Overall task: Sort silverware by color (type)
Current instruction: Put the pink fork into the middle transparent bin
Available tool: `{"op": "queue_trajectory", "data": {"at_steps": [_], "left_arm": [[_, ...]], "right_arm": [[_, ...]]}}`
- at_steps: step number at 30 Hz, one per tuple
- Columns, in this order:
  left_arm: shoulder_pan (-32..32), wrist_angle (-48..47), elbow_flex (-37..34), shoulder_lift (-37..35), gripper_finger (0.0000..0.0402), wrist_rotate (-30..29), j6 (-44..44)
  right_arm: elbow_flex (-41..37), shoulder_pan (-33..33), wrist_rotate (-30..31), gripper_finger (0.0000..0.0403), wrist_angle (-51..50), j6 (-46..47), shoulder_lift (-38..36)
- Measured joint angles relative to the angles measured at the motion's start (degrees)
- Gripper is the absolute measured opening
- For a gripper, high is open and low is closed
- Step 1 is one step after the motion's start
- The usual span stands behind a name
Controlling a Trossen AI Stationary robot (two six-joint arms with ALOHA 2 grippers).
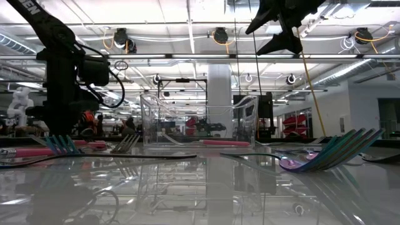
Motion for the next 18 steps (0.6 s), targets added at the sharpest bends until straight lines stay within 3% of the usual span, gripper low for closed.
{"op": "queue_trajectory", "data": {"at_steps": [9, 18], "left_arm": [[0.0, -0.1, 1.2, -2.4, 0.0006, 0.0, -2.2], [-1.6, -1.1, 3.3, -12.5, 0.0003, -0.6, -7.7]], "right_arm": [[0.0, 0.0, -0.3, 0.0298, 0.0, 1.9, 0.0], [0.0, 0.1, -1.8, 0.0298, 0.1, 5.1, 0.0]]}}
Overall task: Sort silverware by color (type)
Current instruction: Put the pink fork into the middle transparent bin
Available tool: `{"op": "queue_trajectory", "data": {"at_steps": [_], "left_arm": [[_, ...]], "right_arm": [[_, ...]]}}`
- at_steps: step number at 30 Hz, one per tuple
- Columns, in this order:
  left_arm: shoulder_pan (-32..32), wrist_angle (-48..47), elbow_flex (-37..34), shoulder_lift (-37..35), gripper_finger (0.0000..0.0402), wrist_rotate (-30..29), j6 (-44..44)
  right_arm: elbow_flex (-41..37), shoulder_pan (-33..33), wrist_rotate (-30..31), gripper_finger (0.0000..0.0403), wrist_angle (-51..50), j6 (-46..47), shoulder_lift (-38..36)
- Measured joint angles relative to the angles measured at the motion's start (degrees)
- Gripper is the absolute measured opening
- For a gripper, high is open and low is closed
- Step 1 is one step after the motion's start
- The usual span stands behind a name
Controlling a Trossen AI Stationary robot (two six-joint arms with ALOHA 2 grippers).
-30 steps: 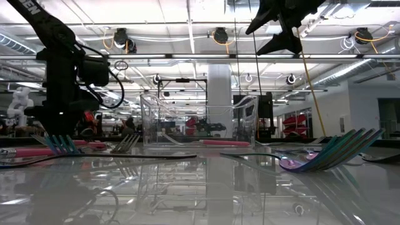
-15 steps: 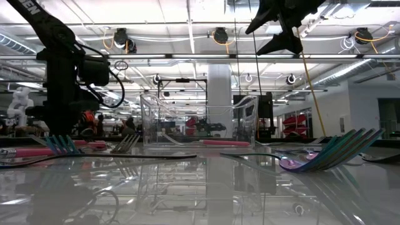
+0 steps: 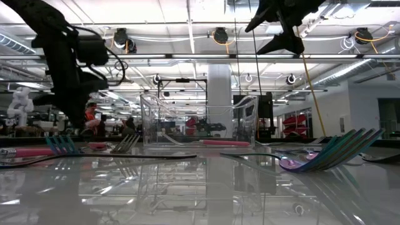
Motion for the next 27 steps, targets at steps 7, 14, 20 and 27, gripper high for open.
{"op": "queue_trajectory", "data": {"at_steps": [7, 14, 20, 27], "left_arm": [[-3.2, -2.2, 1.5, -6.3, 0.0003, -1.4, -3.0], [-7.4, -2.5, 1.7, -9.5, 0.0001, -1.4, -5.7], [-12.0, -2.6, 1.7, -11.2, 0.0001, -0.9, -9.2], [-17.3, -2.9, 2.2, -13.6, 0.0, -2.4, -13.7]], "right_arm": [[0.0, 0.0, 0.0, 0.0298, 0.0, 1.3, 0.0], [0.0, 0.0, 0.0, 0.0298, 0.3, 1.9, 0.0], [0.0, 0.0, -1.5, 0.0298, 1.3, 4.0, 0.0], [0.0, 0.0, -5.7, 0.0298, 3.0, 7.0, -0.2]]}}
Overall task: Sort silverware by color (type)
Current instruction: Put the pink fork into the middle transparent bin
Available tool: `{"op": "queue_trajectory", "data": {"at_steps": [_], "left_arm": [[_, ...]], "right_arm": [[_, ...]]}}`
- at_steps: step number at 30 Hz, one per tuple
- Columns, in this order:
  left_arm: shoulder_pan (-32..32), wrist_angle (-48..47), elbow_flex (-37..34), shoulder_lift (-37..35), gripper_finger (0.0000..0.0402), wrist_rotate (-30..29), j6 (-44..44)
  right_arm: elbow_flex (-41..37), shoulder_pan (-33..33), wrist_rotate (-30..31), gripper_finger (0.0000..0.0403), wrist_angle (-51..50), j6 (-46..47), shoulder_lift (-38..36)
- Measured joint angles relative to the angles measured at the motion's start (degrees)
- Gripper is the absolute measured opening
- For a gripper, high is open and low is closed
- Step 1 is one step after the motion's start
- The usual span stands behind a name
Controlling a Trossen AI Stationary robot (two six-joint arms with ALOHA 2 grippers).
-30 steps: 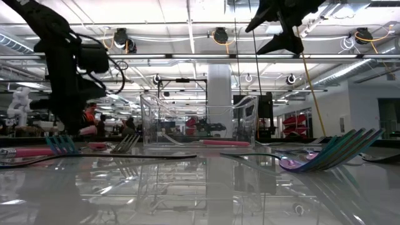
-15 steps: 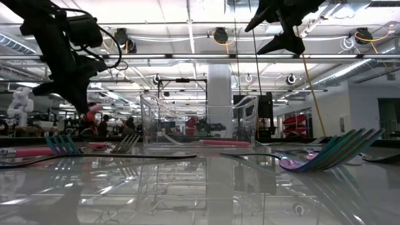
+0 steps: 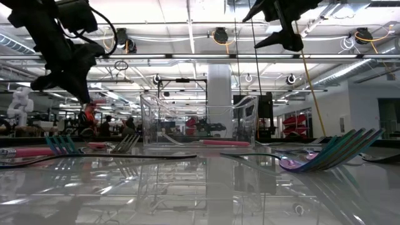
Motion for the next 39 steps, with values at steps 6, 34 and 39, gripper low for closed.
{"op": "queue_trajectory", "data": {"at_steps": [6, 34, 39], "left_arm": [[-4.5, -1.0, 4.3, -0.3, 0.0, -3.1, -0.9], [-22.8, 2.6, 15.2, 3.6, 0.0, -7.7, 0.7], [-26.3, 7.6, 15.2, 5.1, 0.0, -7.1, 1.4]], "right_arm": [[0.0, 0.0, -3.6, 0.0298, -0.2, 6.7, 0.0], [0.0, 0.0, -4.3, 0.0298, 3.0, 10.8, 0.0], [0.0, 0.0, -4.3, 0.0298, 6.7, 10.3, 0.0]]}}
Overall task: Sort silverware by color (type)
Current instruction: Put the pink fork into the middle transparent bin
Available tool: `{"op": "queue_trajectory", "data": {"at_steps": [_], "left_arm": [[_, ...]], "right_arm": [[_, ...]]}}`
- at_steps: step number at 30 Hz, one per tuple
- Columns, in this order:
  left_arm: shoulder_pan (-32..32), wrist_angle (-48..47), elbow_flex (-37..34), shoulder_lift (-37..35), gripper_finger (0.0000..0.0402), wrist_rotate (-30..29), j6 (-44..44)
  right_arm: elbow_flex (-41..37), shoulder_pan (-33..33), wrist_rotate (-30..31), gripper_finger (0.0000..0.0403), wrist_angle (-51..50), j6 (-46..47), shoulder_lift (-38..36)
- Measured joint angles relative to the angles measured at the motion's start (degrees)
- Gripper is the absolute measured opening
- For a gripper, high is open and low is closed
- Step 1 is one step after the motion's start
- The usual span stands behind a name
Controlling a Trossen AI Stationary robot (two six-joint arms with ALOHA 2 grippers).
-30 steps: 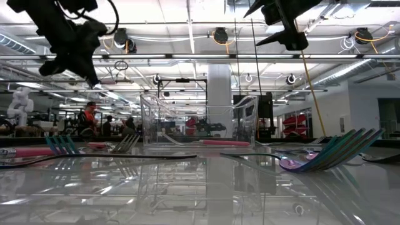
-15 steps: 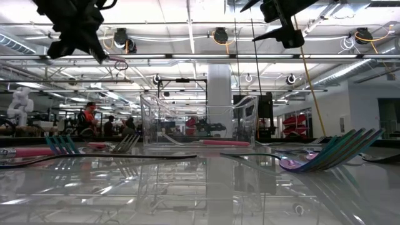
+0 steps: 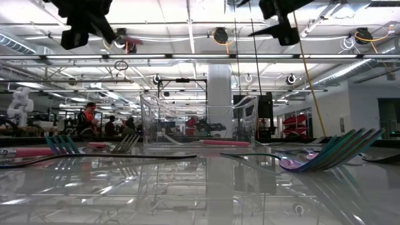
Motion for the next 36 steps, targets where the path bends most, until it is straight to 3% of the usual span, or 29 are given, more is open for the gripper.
{"op": "queue_trajectory", "data": {"at_steps": [8, 13, 21, 36], "left_arm": [[-3.7, 12.1, 0.0, 3.6, 0.0, 7.5, 1.9], [-3.7, 18.8, 0.0, 6.2, 0.0, 14.5, 0.4], [-3.8, 31.9, 0.0, 11.4, 0.0, 23.7, -1.2], [-7.6, 33.9, 4.4, 21.8, 0.0, 31.8, -0.7]], "right_arm": [[0.0, 1.8, -3.1, 0.0298, 13.8, -4.0, 0.0], [0.0, 3.6, -4.6, 0.0298, 14.1, -9.1, 0.0], [0.0, 7.2, -6.5, 0.0298, 14.1, -7.7, 1.1], [0.0, 10.1, -7.5, 0.0298, 16.1, -2.6, 8.1]]}}
